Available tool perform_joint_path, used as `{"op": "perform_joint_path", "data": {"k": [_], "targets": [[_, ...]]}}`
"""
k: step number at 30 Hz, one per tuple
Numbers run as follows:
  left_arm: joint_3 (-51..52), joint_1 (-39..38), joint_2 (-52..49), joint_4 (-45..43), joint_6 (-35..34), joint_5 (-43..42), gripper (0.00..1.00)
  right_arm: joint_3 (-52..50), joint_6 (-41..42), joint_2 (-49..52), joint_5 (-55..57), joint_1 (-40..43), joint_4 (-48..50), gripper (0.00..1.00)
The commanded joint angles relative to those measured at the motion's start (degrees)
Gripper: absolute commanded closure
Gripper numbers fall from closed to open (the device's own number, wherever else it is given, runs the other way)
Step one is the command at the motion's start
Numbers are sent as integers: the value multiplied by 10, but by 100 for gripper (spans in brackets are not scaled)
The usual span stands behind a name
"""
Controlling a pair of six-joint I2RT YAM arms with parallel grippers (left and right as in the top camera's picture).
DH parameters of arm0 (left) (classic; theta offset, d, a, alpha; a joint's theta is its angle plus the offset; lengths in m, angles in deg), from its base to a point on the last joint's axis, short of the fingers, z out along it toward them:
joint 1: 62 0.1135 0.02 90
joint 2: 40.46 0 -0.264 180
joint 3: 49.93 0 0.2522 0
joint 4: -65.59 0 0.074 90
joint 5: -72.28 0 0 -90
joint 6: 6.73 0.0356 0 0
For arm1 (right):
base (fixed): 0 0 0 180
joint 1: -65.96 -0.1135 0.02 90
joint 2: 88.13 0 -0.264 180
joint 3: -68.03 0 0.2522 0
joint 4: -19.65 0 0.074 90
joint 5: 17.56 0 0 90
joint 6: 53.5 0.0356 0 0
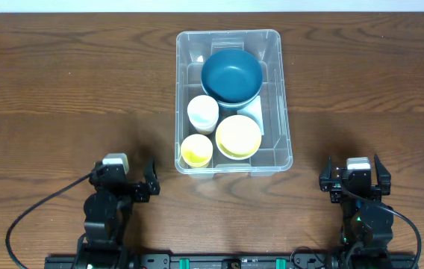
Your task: Pack container
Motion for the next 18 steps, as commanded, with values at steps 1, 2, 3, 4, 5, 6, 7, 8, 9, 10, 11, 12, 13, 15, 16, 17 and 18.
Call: {"op": "perform_joint_path", "data": {"k": [1,2,3,4,5,6,7,8,9,10,11,12,13,15,16,17,18], "targets": [[-21,-1,41,35,14,-8,2,-2,-6,0,-2,2,0,1],[-23,-1,53,47,14,-11,2,-2,-6,0,-2,2,0,1],[-23,-1,63,56,14,-17,2,-2,-6,0,-2,2,0,1],[-23,-1,74,69,14,-27,2,-2,-6,0,-2,2,0,1],[-23,-1,82,81,14,-39,2,-2,-6,0,-2,2,0,1],[-23,-1,89,92,14,-52,2,-2,-6,0,-2,2,0,1],[-23,-1,96,102,14,-62,2,-2,-6,0,-2,2,0,1],[-23,-1,101,112,14,-70,2,-2,-6,0,-2,2,0,1],[-23,-1,104,120,12,-70,2,-2,-6,0,-2,2,0,1],[-23,-1,106,124,12,-69,2,-2,-6,0,-2,2,0,1],[-23,-1,107,124,12,-68,2,-2,-6,0,-2,2,0,1],[-23,-1,107,123,12,-68,2,-2,-6,0,-2,2,0,1],[-23,-1,107,123,12,-68,2,-2,-6,0,-2,2,0,1],[-23,-1,107,124,12,-66,2,-2,-6,0,-2,2,0,1],[-22,-1,107,126,12,-62,2,-2,-6,0,-2,2,0,1],[-22,-1,107,129,12,-53,2,-2,-6,0,-2,2,0,1],[-22,-1,106,133,12,-38,2,-2,-6,0,-2,2,0,1]]}}
